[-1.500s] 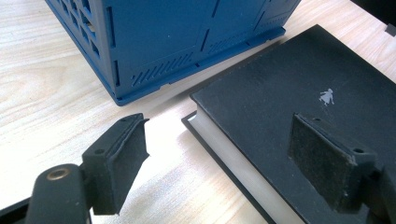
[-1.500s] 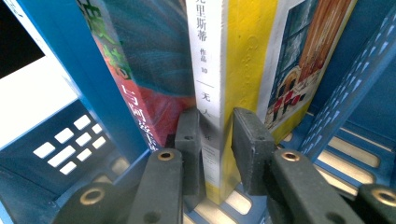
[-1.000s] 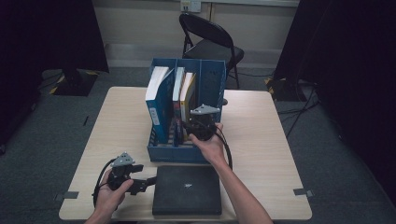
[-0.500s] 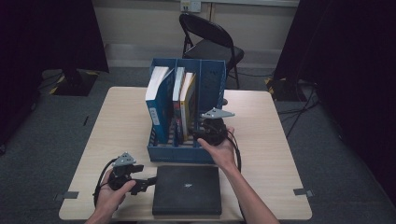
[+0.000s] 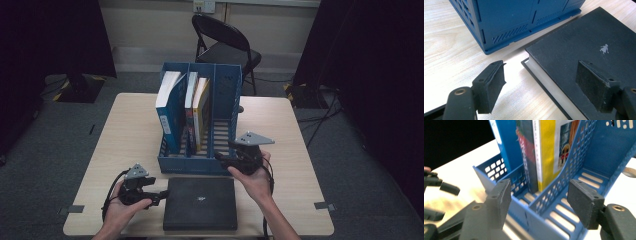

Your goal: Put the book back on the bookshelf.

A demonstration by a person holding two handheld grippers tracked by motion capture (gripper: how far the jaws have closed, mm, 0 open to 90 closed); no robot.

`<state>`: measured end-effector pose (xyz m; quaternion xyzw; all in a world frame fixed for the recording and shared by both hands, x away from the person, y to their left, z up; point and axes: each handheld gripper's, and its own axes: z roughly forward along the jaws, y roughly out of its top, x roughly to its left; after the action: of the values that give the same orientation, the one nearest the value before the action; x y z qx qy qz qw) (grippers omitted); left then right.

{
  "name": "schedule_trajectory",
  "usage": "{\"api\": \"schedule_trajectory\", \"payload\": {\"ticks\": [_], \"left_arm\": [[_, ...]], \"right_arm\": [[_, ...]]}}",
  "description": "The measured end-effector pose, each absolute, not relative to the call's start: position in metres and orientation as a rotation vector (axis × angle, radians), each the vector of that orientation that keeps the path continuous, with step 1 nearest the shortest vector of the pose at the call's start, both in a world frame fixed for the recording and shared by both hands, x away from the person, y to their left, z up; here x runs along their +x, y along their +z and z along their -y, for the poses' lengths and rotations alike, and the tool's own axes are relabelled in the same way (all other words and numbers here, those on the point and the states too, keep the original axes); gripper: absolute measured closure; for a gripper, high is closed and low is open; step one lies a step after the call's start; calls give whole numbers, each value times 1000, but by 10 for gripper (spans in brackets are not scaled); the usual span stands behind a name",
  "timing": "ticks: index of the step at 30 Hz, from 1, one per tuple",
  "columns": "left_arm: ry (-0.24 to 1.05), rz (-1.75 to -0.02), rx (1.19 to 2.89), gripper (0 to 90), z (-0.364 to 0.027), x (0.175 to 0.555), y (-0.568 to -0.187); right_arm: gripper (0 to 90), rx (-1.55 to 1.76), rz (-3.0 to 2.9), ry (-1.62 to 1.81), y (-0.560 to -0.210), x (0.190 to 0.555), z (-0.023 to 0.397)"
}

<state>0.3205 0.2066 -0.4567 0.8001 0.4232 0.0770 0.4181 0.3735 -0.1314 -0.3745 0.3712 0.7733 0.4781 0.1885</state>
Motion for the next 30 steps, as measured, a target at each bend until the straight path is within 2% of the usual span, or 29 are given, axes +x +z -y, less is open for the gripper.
{"api": "schedule_trajectory", "payload": {"ticks": [11, 21, 23, 30], "left_arm": [[194, -1036, 2020, 239, -201, 321, -452], [171, -1013, 2050, 269, -190, 332, -450], [131, -990, 2079, 267, -185, 334, -452], [132, -977, 2113, 267, -178, 344, -459]], "right_arm": [[293, 1100, -2177, 1350, -389, 334, 169], [164, 1172, -2315, 1321, -430, 304, 184], [177, 1180, -2343, 1307, -437, 301, 185], [190, 1170, -2427, 1283, -458, 301, 174]]}}
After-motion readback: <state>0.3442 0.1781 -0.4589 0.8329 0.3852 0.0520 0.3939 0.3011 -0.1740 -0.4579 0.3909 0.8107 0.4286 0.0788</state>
